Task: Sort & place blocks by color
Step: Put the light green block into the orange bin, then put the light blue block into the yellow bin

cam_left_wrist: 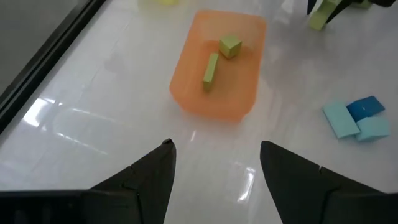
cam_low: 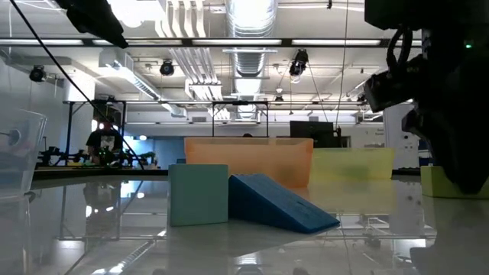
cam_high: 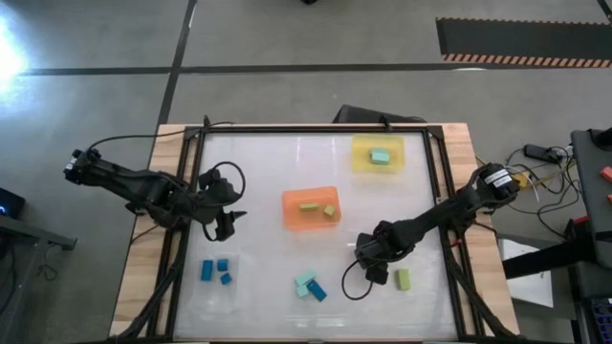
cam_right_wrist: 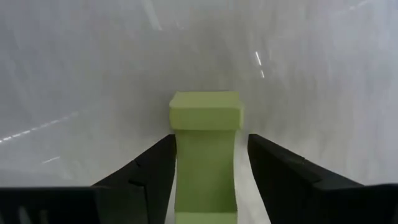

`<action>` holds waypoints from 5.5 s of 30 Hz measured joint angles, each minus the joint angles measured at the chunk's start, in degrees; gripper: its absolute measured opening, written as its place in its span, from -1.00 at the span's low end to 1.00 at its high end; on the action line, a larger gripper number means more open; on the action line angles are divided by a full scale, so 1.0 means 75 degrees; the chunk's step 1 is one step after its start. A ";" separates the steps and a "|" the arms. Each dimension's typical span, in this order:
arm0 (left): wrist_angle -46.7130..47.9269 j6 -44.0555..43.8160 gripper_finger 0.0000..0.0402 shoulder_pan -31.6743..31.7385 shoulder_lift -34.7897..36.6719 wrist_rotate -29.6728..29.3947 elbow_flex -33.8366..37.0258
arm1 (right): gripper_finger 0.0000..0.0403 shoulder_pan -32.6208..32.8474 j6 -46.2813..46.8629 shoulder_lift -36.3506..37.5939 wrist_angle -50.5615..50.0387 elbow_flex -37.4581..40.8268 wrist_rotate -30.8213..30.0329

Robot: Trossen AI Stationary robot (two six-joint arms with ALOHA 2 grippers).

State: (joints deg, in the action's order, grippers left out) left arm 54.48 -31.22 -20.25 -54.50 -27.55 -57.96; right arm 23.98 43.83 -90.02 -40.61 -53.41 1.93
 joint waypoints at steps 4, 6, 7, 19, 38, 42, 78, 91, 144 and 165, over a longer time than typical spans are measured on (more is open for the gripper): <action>-0.0017 -0.0443 0.08 0.0003 0.0000 -0.0108 -0.0019 | -0.15 -0.0038 -0.0169 0.0019 0.0339 0.0278 -0.0016; -0.0118 -0.0798 0.08 0.0003 0.0000 -0.0263 -0.0003 | -0.25 -0.0071 -0.0163 0.0035 0.0482 0.0396 -0.0006; -0.0153 -0.0933 0.08 0.0003 0.0000 -0.0309 0.0017 | -0.32 -0.0100 -0.0149 0.0041 0.0550 0.0450 0.0033; -0.0878 -0.1592 0.08 0.0011 -0.0225 -0.0629 0.0036 | -0.44 -0.0863 -0.1020 0.0482 0.0100 -0.0045 0.0051; -0.2360 -0.2423 0.08 0.0055 -0.0610 -0.0618 -0.0022 | -0.44 -0.3131 -0.3481 0.0972 0.2252 -0.2728 -0.1260; -0.2630 -0.2416 0.08 0.0055 -0.0582 -0.0619 -0.0098 | -0.44 -0.3359 -0.3838 0.0598 0.3959 -0.2763 -0.1256; -0.3073 -0.2399 0.08 0.0312 -0.0507 -0.0662 -0.0237 | -0.30 -0.3431 -0.5620 -0.1842 0.1337 -0.3829 -0.0399; -0.3075 -0.2391 0.08 0.0501 -0.0513 -0.0659 -0.0221 | -0.29 -0.3437 -0.5585 -0.1848 0.1388 -0.3829 -0.0399; -0.3684 -0.4956 0.08 0.0463 -0.1651 0.1843 -0.0250 | -0.09 -0.2022 -0.2806 -0.0124 -0.0863 -0.4954 0.0743; -0.7358 -0.2392 0.08 -0.1078 -0.1512 0.0055 -0.0226 | -0.01 -0.0386 -0.3479 -0.2465 0.0657 -0.4945 -0.0169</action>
State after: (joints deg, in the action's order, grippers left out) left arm -0.70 -49.15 -28.34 -65.84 -27.14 -59.66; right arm 21.08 17.74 -108.51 -35.68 -90.50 0.67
